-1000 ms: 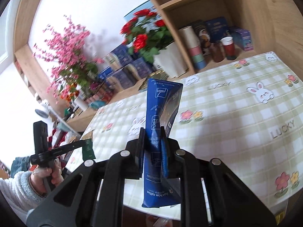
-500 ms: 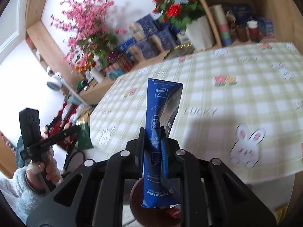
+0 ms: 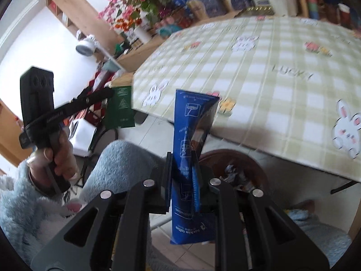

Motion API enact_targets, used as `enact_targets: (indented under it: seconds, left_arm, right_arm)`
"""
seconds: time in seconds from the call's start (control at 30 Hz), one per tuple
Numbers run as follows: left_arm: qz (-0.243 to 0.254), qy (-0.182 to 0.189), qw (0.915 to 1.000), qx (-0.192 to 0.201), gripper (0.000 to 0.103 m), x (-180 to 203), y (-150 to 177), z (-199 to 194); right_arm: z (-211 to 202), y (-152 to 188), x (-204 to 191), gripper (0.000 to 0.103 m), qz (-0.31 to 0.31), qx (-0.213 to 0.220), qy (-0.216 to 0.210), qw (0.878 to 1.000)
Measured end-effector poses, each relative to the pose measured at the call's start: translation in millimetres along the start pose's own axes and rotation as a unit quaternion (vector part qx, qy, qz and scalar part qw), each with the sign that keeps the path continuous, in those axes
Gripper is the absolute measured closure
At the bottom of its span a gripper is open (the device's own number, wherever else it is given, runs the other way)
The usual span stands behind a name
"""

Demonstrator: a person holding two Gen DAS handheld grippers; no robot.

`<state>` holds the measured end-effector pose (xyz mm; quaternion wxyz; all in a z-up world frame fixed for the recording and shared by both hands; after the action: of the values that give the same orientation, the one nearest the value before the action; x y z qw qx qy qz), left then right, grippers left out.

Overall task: Collect trash
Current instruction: 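Carry the blue box and wrapper over the brown bin with both grippers, then open the right gripper to drop the blue box into the bin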

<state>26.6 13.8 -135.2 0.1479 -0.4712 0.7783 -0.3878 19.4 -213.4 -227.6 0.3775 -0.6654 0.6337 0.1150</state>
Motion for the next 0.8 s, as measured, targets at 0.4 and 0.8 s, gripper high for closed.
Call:
enact_targets:
  seconds: [0.4, 0.8]
  left_arm:
    - [0.004, 0.025, 0.9997, 0.000, 0.100, 10, -1, 7]
    - [0.004, 0.032, 0.9991, -0.028, 0.100, 12, 17, 20]
  right_arm:
    - [18, 22, -9, 0.085, -0.041, -0.075, -0.004, 0.996]
    - [101, 28, 63, 0.085, -0.005, -0.153, 0.140, 0.978]
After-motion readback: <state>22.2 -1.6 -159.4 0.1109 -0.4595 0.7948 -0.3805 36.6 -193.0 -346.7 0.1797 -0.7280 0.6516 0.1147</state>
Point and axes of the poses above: each gripper's, at about its wrist camera, not at the fingertips, and z roughly the way its jaws point, x to its right, y to its underside, the point moved 3 cm from there along z, roughly the way its jaws point, and after that the axes turned 14 degrees about z, right-handed, at the moved point
